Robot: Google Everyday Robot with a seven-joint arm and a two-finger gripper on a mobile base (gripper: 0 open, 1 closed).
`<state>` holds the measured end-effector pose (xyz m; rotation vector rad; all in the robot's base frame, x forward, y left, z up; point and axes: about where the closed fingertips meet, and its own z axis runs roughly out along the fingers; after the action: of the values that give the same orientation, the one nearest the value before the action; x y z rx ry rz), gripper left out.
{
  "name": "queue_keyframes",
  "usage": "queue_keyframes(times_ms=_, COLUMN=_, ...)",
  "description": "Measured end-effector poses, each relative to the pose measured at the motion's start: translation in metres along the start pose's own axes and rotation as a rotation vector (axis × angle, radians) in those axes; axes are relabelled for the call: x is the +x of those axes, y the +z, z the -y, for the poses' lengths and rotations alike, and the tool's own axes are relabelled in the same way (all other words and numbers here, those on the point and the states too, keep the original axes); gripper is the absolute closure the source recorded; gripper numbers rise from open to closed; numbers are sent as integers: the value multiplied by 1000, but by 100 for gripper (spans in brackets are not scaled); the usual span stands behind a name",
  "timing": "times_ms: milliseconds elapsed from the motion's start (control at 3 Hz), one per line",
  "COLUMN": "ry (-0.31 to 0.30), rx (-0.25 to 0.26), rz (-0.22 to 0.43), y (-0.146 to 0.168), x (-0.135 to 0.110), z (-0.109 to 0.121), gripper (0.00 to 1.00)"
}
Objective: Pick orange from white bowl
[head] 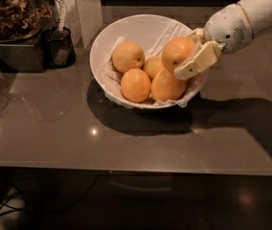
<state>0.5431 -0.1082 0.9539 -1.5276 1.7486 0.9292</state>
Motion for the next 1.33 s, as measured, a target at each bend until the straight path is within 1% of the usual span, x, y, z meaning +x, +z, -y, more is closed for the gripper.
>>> queue_keyframes(times_ms=667, ry=-5, rx=-9, rz=4, y=3, x=-2, z=1, gripper=100)
queue_keyframes(times_ms=1000, ry=9, rx=2, rz=25, y=-11, x=1, z=-17, gripper=100)
queue_keyframes(times_ms=1333, ry=36, rx=63, rz=47, y=-37, x=4, z=-48, gripper=100)
